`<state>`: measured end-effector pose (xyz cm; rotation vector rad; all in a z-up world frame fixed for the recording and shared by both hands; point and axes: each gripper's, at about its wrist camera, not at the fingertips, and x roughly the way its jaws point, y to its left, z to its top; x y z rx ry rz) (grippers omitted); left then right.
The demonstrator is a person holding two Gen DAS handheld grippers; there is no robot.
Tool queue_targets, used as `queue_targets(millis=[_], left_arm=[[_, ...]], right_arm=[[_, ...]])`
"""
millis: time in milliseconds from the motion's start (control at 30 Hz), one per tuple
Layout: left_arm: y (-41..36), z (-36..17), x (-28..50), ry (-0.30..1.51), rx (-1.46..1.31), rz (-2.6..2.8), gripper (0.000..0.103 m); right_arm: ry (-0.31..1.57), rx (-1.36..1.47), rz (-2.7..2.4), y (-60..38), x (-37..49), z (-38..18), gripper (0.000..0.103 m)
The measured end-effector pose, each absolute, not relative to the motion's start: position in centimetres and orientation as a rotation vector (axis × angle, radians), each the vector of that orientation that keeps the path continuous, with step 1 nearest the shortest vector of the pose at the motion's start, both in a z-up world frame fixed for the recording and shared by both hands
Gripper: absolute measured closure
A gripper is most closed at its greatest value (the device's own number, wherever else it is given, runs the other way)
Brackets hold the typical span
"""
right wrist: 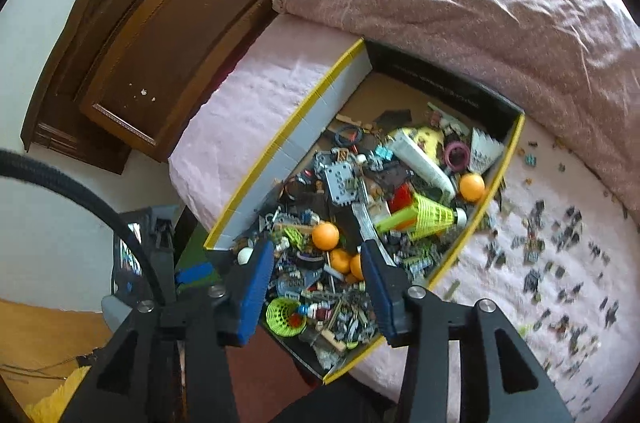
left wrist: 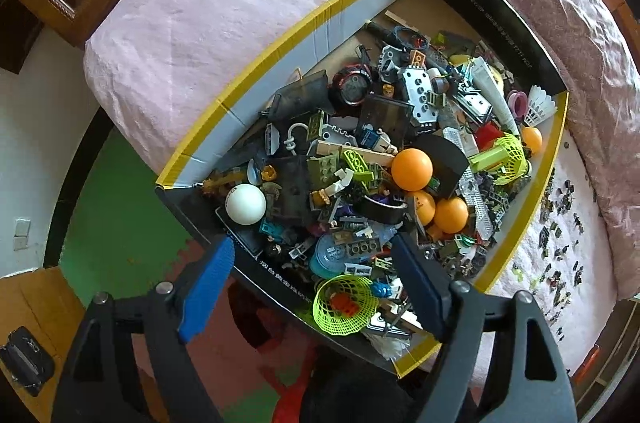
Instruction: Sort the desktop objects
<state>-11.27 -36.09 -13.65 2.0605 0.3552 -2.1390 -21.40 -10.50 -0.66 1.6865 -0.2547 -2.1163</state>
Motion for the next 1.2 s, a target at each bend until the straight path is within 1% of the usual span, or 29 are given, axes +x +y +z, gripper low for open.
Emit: queue_targets(millis=[167, 233, 300, 367, 467, 667, 867, 1000, 1067, 1100, 1133, 1200], left_arm=[[-35.4, -11.9, -11.7, 0.350, 2.044, -2.174, 0.020], [-35.0, -11.0, -12.0, 0.335, 2.039, -2.197, 0.020], [-34.5, -9.9, -12.2, 0.324, 2.025, -2.223, 0.020], [-34.1, -8.9, -12.2, 0.304, 2.017, -2.245, 0.020], [-33.2, -7.6, -12.0, 0.282, 2.013, -2.272, 0.020], [-31.1, -4.5, -10.9, 0.226, 1.972, -2.347, 0.020], [-28.5, -1.7, -10.1, 0.186, 1.935, -2.436, 0.020], [-26.3, 0.0, -9.5, 0.125, 1.918, -2.503, 0.020], [-25.0, 0.7, -9.4, 0.091, 1.914, -2.534, 0.020], [-24.5, 1.0, -9.4, 0.080, 1.913, -2.546, 0.020], [-23.9, 1.3, -9.3, 0.071, 1.912, -2.559, 0.020], [-22.7, 1.7, -9.1, 0.054, 1.910, -2.580, 0.020]], right_arm=[[-0.399, 1.705, -2.099, -8.8, -19.6, 0.3, 0.057], [-0.407, 1.693, -2.104, -8.3, -19.0, 1.0, 0.057], [-0.355, 1.676, -2.114, -8.3, -18.7, 1.6, 0.057], [-0.243, 1.662, -2.120, -8.2, -18.4, 2.1, 0.057], [-0.144, 1.663, -2.121, -7.6, -17.4, 2.4, 0.057], [-0.080, 1.648, -2.141, -5.9, -15.1, 3.2, 0.057], [-0.042, 1.590, -2.234, -3.7, -13.9, 5.4, 0.057], [-0.019, 1.549, -2.311, -1.8, -12.5, 6.4, 0.055], [0.023, 1.485, -2.369, -1.0, -11.6, 6.9, 0.054], [0.066, 1.435, -2.406, -0.6, -11.0, 7.2, 0.046], [0.108, 1.393, -2.438, -0.3, -10.4, 7.5, 0.034], [0.174, 1.320, -2.499, 0.4, -9.1, 7.8, 0.026]])
